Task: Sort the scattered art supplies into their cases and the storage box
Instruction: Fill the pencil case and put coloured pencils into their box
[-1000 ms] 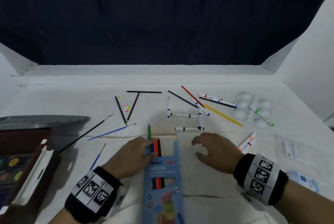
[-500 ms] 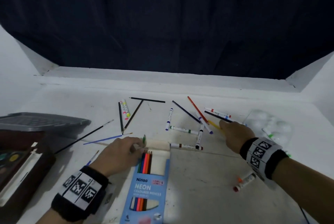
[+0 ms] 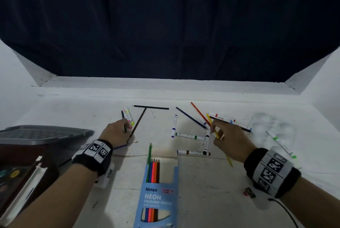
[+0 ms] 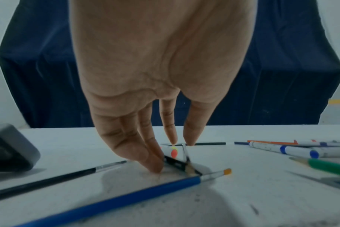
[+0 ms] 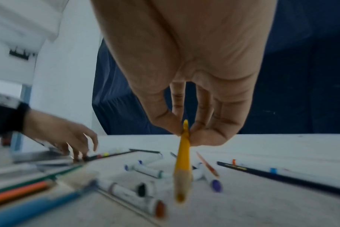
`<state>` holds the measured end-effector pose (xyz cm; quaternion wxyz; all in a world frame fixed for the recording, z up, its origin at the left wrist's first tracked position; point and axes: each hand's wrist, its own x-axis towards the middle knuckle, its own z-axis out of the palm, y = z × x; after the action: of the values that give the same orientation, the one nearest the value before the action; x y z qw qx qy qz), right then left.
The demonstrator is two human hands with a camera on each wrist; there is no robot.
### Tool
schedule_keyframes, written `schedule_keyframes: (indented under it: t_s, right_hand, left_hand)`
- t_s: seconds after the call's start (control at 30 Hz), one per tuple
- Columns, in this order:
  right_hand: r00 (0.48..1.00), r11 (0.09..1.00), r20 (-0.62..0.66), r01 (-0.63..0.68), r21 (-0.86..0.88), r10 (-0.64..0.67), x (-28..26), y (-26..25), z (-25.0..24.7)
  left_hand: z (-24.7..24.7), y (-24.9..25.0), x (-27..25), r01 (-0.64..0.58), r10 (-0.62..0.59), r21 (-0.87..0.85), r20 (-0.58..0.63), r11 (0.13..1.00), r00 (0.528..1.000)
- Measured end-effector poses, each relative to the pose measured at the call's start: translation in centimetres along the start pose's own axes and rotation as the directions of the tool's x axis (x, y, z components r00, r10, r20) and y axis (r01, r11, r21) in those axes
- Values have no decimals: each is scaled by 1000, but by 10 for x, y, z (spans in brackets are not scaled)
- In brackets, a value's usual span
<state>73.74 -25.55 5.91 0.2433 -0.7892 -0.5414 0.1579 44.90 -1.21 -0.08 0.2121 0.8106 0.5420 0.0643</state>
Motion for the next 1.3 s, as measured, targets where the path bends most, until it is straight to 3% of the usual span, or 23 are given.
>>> schedule_keyframes:
  t_s: [0.23, 0.33, 0.43, 0.63, 0.87, 0.97, 1.07, 1.17, 1.3]
  right_hand:
    - [1000, 936, -23, -6, 351, 15, -26, -39, 28]
    - [990, 776, 40, -133, 617, 138, -24, -51, 37]
    - [983, 627, 128, -182, 758, 131, -28, -61, 42]
    - [987, 662, 99, -157, 733, 125, -30, -72, 56]
    - [992, 700, 101, -125, 703, 75, -27, -74, 68]
    - [987, 694, 116, -159, 702, 109, -24, -69, 70]
    - [980, 664, 154, -198, 721, 124, -22, -66, 70]
    - [975, 635, 188, -221, 741, 120, -20, -65, 73]
    - [979, 625, 173, -204, 754, 110, -17, -65, 77]
  left_hand:
    - [-1, -10, 9, 10, -9, -33, 15, 999, 1000]
    - [-3, -12, 8, 31, -30, -53, 18, 998, 999]
    - [-3, -15, 9, 34, -32, -61, 22, 998, 999]
    - [-5, -6, -9, -45, 45, 2, 55, 999, 997]
    - [-22, -4, -35, -13, 10, -158, -24, 987, 1000]
    - [-39, 0, -54, -28, -6, -246, -133, 969, 991]
    - [-54, 7, -82, -150, 56, -260, -337, 954, 940]
    - [-68, 19, -110, -288, 109, -392, -419, 874, 901]
    - [-70, 34, -129, -327, 142, -695, -312, 641, 939]
